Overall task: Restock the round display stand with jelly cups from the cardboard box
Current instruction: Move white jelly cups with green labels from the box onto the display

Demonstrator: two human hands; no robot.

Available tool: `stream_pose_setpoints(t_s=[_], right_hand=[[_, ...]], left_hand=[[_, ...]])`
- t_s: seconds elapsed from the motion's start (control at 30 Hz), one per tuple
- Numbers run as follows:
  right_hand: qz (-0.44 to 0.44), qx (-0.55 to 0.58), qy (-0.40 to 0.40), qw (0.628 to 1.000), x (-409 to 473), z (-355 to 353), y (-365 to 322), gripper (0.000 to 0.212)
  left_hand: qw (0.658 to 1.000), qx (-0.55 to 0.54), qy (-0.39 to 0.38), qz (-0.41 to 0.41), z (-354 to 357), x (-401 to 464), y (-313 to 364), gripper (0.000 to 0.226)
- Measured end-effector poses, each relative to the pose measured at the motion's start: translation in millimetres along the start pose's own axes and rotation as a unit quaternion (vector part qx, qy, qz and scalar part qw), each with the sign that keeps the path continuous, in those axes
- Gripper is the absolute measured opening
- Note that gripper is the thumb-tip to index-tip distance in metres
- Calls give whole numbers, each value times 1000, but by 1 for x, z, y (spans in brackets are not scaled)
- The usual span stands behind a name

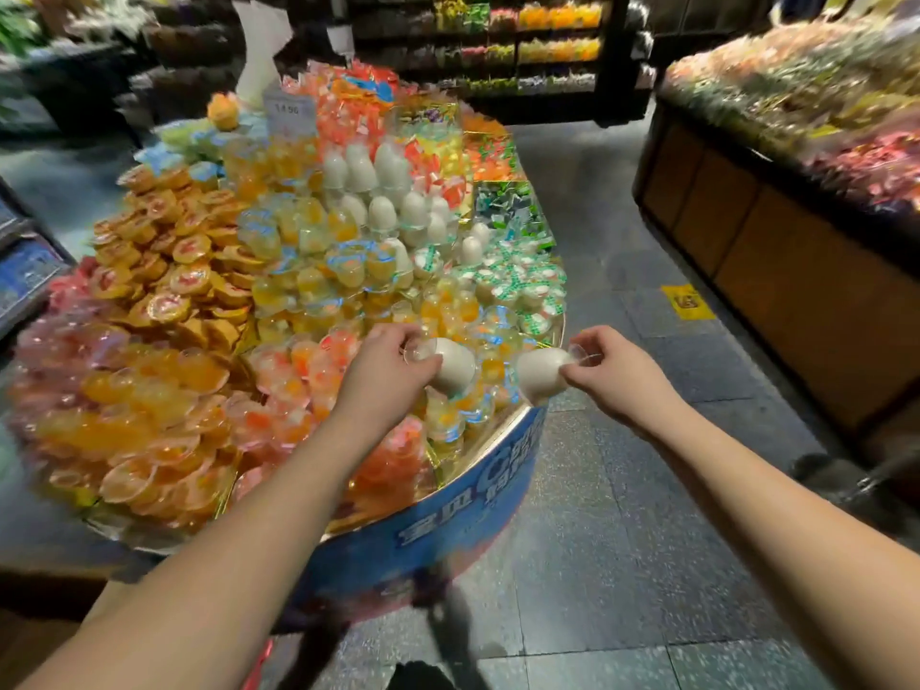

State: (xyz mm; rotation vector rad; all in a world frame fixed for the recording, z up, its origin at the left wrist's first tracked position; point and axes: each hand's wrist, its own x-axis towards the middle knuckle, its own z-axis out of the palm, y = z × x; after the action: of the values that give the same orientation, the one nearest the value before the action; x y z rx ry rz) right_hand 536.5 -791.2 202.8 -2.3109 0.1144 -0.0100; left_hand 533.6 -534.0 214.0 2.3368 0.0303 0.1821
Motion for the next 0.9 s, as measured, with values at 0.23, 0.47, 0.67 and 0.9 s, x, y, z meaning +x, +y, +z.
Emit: stream_pose_setpoints(t_s=[0.23,0.47,0.67,0.9], right_hand=[[-42,-58,23,997,87,-53,27,45],[-76,-100,-13,992,222,-65,52,45],[-70,-106,-59,990,335,-66,63,45],[-101,-131,-97,981,429,-60,63,49]], left_hand=[[998,43,-9,45,55,93,44,46],[996,91,22,-5,111,213,39,46],[990,128,8,-60,134,303,37,47],[975,200,-11,-90,146,375,28,42]])
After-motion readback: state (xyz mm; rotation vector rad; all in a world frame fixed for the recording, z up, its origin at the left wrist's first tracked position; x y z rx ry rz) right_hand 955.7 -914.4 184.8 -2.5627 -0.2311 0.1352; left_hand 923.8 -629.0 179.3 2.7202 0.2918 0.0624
